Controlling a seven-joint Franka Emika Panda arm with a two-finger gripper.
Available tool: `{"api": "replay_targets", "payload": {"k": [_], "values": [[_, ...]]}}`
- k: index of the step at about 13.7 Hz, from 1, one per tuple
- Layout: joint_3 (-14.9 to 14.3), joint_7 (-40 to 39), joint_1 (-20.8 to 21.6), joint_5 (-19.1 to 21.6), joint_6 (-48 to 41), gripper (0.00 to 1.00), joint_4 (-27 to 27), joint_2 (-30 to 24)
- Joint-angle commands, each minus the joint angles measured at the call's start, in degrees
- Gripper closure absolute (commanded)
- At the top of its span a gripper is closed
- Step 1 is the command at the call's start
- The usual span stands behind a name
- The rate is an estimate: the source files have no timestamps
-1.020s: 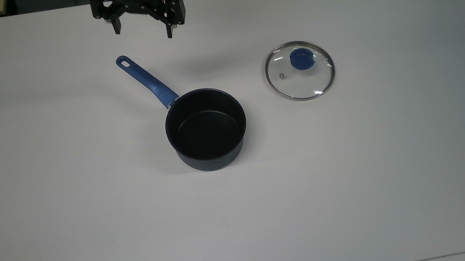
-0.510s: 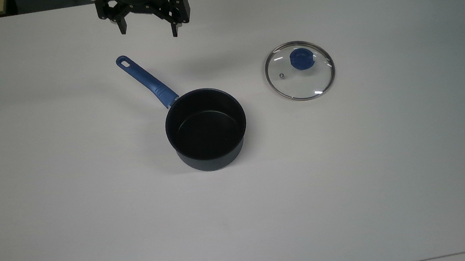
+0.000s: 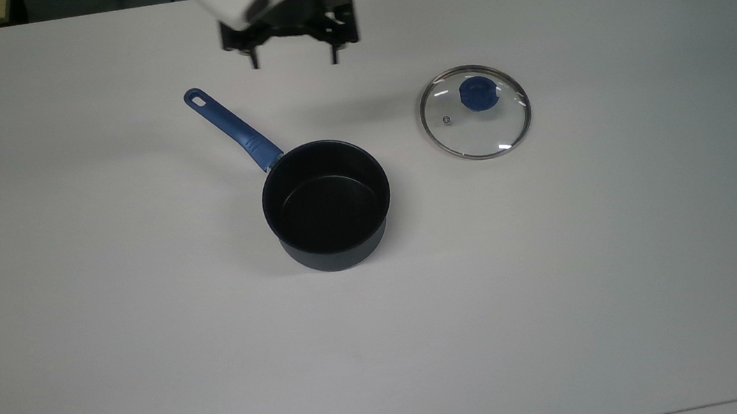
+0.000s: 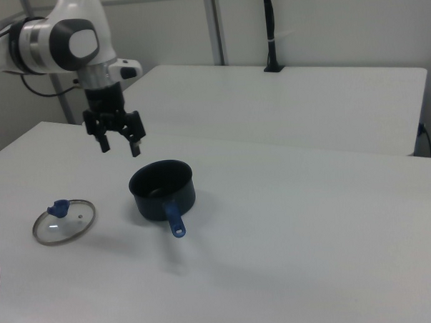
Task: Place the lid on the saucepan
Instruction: 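Move the gripper over the glass lid's blue knob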
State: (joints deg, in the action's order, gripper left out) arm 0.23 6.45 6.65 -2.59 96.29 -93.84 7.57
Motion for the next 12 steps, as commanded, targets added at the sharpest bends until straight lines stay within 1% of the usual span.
{"api": "replay_targets", "payload": {"k": [1, 2, 3, 4, 5, 7, 9, 10, 12], "values": [[-0.5, -1.4, 5.6, 2.5, -1.0, 0.0, -0.6, 0.4], [-0.5, -1.0, 7.5, 4.2, -1.0, 0.0, -1.1, 0.5], [-0.1, -0.6, 9.7, 5.0, -0.8, 0.0, -1.5, 0.6], [0.1, 1.4, 11.6, 5.7, -0.5, 0.0, -2.1, 1.1], [1.1, 4.0, 12.9, 5.8, 2.1, 0.0, -2.8, 1.5], [4.4, 9.0, 13.3, 5.6, 10.7, 0.0, -6.9, 2.1], [6.6, 11.6, 13.4, 5.1, 15.5, 0.0, -8.2, 4.6], [7.2, 13.0, 14.1, 4.8, 16.2, 0.0, -8.2, 6.0], [7.2, 14.9, 15.8, 3.4, 17.4, 0.0, -8.2, 8.7]]}}
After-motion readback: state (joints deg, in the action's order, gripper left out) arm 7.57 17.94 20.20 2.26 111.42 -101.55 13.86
